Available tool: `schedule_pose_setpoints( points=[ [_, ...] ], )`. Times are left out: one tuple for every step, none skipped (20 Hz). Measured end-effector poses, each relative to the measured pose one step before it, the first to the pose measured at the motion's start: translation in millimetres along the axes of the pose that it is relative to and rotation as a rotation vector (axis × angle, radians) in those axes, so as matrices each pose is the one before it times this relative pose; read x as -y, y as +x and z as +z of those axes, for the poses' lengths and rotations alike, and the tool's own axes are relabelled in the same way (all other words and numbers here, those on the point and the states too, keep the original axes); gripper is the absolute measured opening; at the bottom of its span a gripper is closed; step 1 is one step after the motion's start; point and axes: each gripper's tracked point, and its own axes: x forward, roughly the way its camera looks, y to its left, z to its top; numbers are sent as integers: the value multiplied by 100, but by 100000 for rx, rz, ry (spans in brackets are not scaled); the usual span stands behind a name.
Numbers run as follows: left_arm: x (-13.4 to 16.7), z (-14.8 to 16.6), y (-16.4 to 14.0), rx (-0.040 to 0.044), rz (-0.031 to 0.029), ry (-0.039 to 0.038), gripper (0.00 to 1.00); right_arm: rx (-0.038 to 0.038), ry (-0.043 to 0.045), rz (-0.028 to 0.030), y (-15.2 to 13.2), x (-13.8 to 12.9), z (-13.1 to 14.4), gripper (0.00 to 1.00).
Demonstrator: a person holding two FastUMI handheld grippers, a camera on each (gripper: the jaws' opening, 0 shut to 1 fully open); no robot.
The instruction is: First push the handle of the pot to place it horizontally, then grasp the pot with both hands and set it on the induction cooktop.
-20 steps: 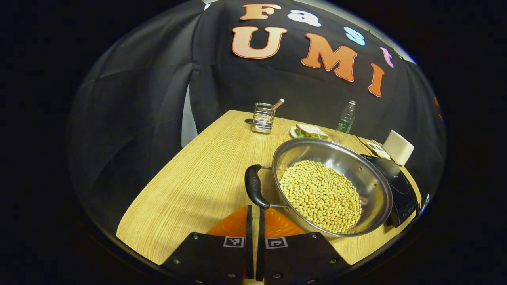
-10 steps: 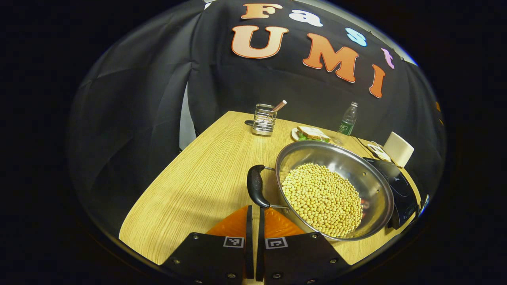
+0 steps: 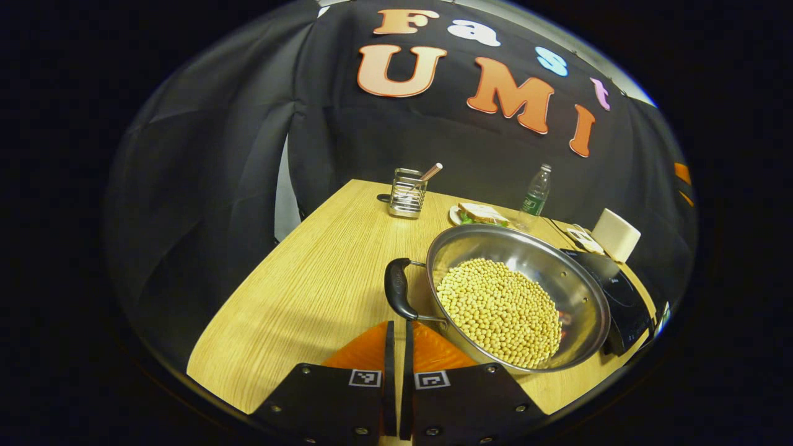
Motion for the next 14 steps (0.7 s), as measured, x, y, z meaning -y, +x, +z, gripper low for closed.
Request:
schedule_pose_setpoints(
  points=[
    [-95,663,-518,2430,-14,1076,6,-1024,818,303,269,-512,-701,95],
    [-244,1104,-731,4093,513,701,4,-1113,681,642,199,-554,-634,95],
    [79,1185,-614,4034,132,737,2,-1452,457,974,310,-651,-740,100],
    [-2,1070,-433,2773,274,919,2,-1191,262,456,274,-618,-784,95],
    [130,729,-329,1957,-496,513,2,-752,-137,-126,287,-352,-576,95],
    [519,629,-106,1235,-2086,-399,3,-282,-287,-190,338,-470,-590,95],
    [557,639,-153,1758,-1321,-828,2,-396,-298,-102,254,-598,-545,95],
    [345,458,137,1040,-736,-349,7,-957,-384,380,256,-644,-760,95],
    [509,111,102,507,-1740,-163,7,-1253,-257,712,325,-704,-789,95],
    [589,-135,347,-458,-1617,213,19,-1526,-373,799,233,-707,-836,95],
    [551,-345,198,-1123,-1647,659,22,-1541,-329,337,418,-610,-853,95],
    [242,-217,301,-938,-819,502,53,-1204,-499,303,424,-508,-808,95],
    [23,-152,311,-924,54,401,57,-1223,-1031,330,442,-605,-920,95],
    [-140,-21,432,-281,721,286,61,-1631,-1459,202,538,-548,-946,95]
  ],
)
